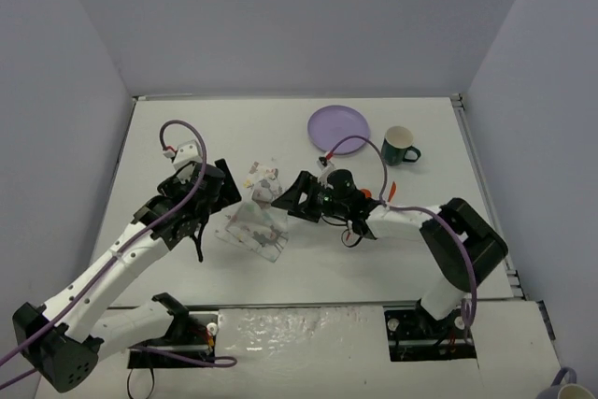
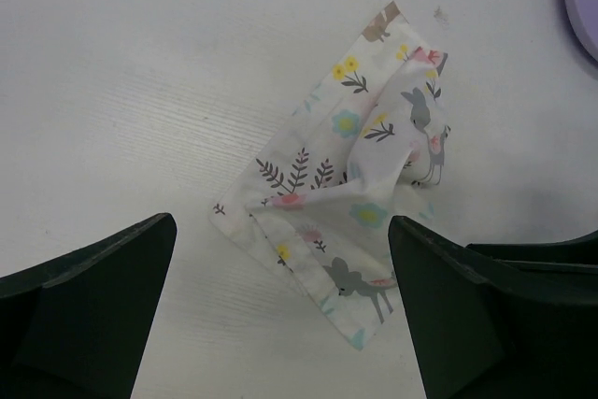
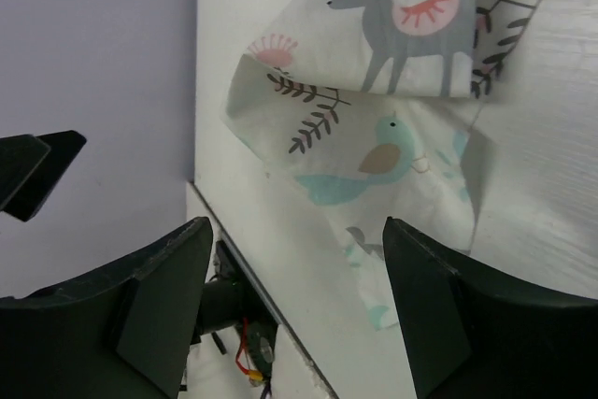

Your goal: Set the dinner table for one person

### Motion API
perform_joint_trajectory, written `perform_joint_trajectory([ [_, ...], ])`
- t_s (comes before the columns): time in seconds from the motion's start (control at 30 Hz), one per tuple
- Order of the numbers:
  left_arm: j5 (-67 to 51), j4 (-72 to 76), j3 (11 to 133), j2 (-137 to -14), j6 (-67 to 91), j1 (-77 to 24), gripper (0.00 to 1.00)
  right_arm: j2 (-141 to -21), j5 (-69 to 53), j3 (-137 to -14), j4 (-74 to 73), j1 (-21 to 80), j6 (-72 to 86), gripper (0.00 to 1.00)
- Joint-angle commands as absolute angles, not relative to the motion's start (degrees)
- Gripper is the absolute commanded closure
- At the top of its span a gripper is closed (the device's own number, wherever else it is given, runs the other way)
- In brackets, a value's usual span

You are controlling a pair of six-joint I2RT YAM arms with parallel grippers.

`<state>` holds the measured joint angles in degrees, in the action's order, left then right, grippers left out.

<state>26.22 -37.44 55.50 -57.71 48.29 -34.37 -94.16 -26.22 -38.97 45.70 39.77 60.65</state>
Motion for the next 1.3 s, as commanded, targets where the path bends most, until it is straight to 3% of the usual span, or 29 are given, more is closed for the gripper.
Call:
perform_joint_trajectory([
  [0.0,27.17,-42.28,62.09,-57.60,52.06,-33.24,0.03,-85.67,-16.94,-48.77,24.97,42.55,48.00,0.31],
  [0.17,28.41,-52.90,66.30,-59.06,56.70,-31.46,0.05,-84.70,5.14,-59.30,2.54,50.87,37.68,0.37],
  [0.57,23.83,-60.31,68.78,-65.93,57.05,-26.28,0.05,-95.45,23.37,-69.95,-12.01,65.50,35.66,0.43],
  [0.83,21.62,-58.25,67.10,-67.11,55.64,-24.81,0.05,-104.69,23.66,-70.57,-11.73,67.57,37.14,0.43],
  [1.2,20.48,-57.18,65.80,-68.59,53.87,-23.08,0.05,-108.78,19.75,-70.58,-7.89,68.47,36.77,0.43],
  [1.27,20.33,-56.98,65.67,-68.86,53.72,-22.81,0.05,-109.40,18.83,-70.80,-7.57,68.54,36.81,0.48],
])
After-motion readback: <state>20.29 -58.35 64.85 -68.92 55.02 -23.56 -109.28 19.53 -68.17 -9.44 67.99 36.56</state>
